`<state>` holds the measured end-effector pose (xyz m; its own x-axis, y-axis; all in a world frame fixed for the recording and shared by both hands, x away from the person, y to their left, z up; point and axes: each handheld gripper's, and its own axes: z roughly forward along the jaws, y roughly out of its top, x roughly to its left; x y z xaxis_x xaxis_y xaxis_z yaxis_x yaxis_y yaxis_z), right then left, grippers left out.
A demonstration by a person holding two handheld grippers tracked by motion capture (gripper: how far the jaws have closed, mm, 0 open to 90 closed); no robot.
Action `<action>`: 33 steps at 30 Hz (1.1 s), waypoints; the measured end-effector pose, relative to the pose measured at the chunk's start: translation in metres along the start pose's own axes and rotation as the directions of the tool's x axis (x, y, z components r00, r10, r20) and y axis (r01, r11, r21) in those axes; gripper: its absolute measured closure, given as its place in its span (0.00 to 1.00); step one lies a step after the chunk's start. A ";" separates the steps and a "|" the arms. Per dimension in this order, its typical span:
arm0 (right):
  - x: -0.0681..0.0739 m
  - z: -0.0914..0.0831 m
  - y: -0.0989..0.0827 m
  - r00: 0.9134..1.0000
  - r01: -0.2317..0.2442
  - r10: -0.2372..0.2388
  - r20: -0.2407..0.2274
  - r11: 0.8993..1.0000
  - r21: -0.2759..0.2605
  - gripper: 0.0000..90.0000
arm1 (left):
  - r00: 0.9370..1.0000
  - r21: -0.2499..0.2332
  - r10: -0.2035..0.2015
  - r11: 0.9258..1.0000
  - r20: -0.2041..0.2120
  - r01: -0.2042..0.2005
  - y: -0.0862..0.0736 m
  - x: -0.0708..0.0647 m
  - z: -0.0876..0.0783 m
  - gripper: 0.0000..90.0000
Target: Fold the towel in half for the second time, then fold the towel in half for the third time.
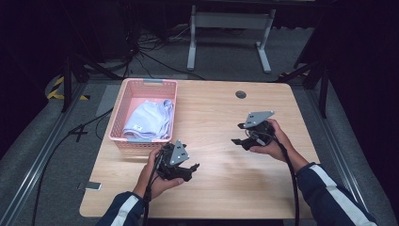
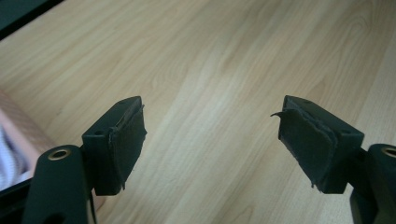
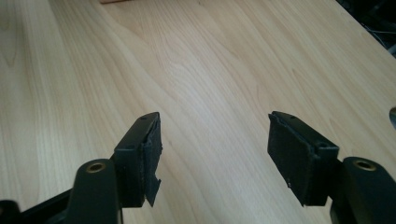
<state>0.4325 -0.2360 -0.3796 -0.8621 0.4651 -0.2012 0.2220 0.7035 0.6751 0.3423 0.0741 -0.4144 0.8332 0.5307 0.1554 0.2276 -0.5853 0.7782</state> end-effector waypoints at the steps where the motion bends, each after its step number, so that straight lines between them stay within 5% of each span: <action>1: 0.000 -0.004 -0.006 1.000 -0.008 0.008 -0.001 1.000 0.000 0.38 | 1.000 0.020 0.005 1.000 0.006 -0.006 -0.002 -0.003 0.004 0.26; 16: 0.015 -0.047 -0.096 0.998 -0.054 0.052 0.045 0.998 0.024 0.35 | 0.996 0.122 0.052 0.991 0.079 -0.062 -0.016 -0.018 0.035 0.25; 27: 0.017 -0.062 -0.142 0.993 -0.089 0.086 0.085 0.995 0.042 0.34 | 0.993 0.135 0.061 0.988 0.103 -0.075 -0.021 -0.020 0.039 0.25; 33: 0.018 -0.073 -0.164 0.986 -0.152 0.150 0.074 0.988 0.022 0.33 | 0.992 0.145 0.056 0.987 0.112 -0.072 -0.026 -0.020 0.040 0.24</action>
<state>0.3475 -0.3824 -0.4420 -0.7830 0.6037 -0.1497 0.3605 0.6366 0.6817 0.3402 0.0542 -0.4619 0.8960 0.4249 0.1294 0.2375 -0.7045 0.6688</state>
